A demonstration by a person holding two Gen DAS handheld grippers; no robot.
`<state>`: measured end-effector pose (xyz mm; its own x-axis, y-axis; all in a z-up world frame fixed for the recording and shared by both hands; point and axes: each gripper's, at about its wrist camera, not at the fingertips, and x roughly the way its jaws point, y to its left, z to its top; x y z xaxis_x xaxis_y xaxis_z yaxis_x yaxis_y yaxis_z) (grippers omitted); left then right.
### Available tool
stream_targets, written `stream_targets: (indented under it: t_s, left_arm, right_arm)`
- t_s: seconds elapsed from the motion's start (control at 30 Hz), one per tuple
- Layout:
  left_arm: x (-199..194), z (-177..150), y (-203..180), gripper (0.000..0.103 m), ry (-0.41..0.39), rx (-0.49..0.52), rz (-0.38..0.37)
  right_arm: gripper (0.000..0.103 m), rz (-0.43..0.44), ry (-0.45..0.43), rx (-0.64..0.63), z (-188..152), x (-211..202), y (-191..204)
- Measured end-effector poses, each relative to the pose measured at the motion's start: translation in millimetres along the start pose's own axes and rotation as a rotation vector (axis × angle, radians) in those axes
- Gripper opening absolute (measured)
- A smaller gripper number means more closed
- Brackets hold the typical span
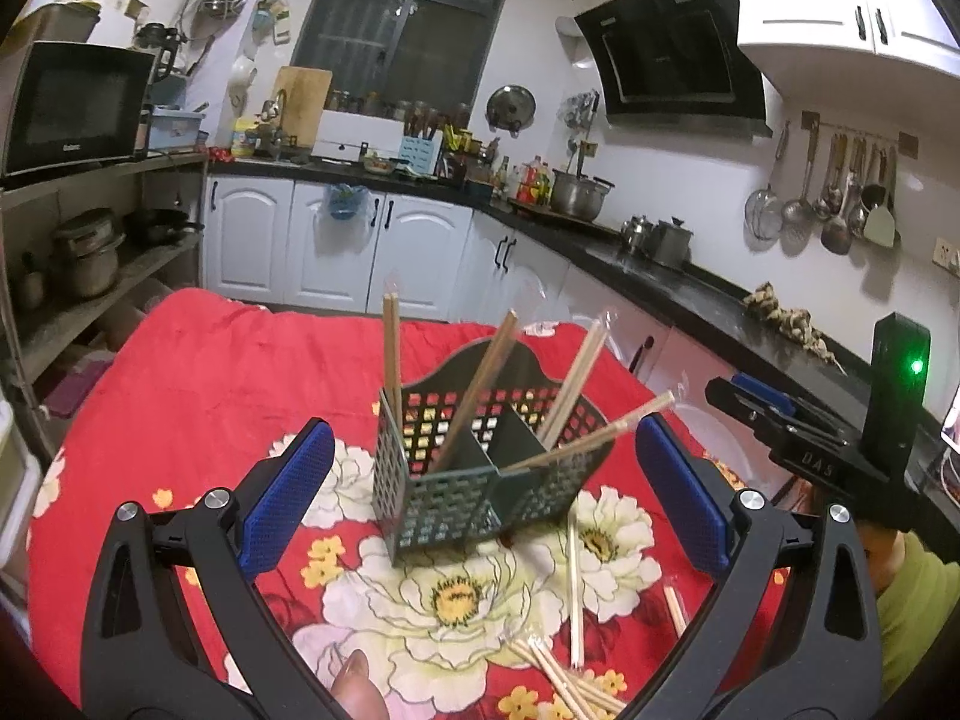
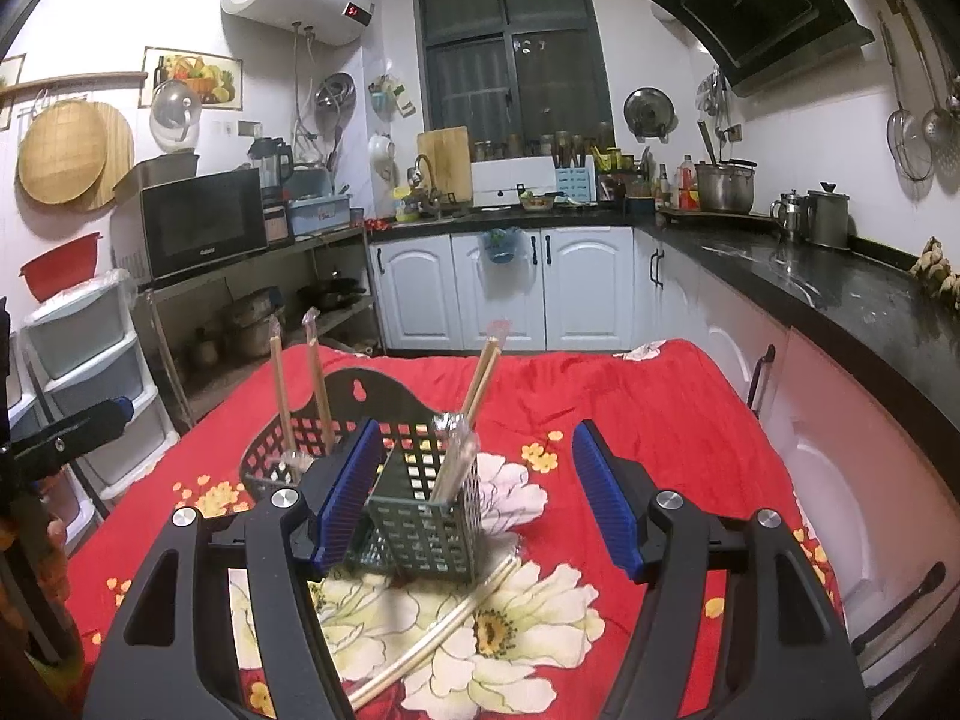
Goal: Organize utensils
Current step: 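Move both open tools back down toward the remaining wrapped chopsticks, then close the left tool on a wrapped chopstick while the right tool grasps another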
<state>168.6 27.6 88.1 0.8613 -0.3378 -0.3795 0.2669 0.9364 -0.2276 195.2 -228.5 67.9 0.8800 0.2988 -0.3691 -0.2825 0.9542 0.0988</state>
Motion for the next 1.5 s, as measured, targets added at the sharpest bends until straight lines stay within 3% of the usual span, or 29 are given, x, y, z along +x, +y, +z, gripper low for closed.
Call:
stream_targets:
  t_s: [0.57, 0.9, 1.07, 1.2, 1.27, 1.37, 1.5]
  left_arm:
    - [14.1, -33.1, -17.6, 0.093, 0.097, 0.034, -0.023]
    - [35.7, -59.6, -18.8, 0.092, 0.21, 0.013, -0.081]
    - [44.3, -70.7, -21.0, 0.074, 0.26, 0.005, -0.109]
    - [60.9, -85.9, -23.5, 0.058, 0.348, 0.006, -0.13]
    - [67.3, -93.5, -25.0, 0.044, 0.386, 0.006, -0.139]
    - [73.8, -105.9, -27.9, 0.035, 0.437, 0.01, -0.158]
    - [80.2, -117.0, -33.4, 0.032, 0.484, 0.029, -0.175]
  right_arm:
    - [0.064, -0.018, 0.104, -0.004, -28.3, 4.4, -6.8]
    - [0.064, -0.021, 0.167, 0.019, -39.4, 13.9, -16.1]
    - [0.064, -0.015, 0.214, 0.008, -49.8, 22.7, -19.3]
    - [0.064, -0.008, 0.256, 0.003, -57.3, 32.3, -20.3]
    - [0.064, -0.002, 0.279, 0.015, -60.0, 35.7, -21.9]
    - [0.06, 0.007, 0.313, 0.027, -65.8, 41.1, -25.1]
    - [0.052, 0.015, 0.347, 0.019, -73.4, 49.9, -25.7]
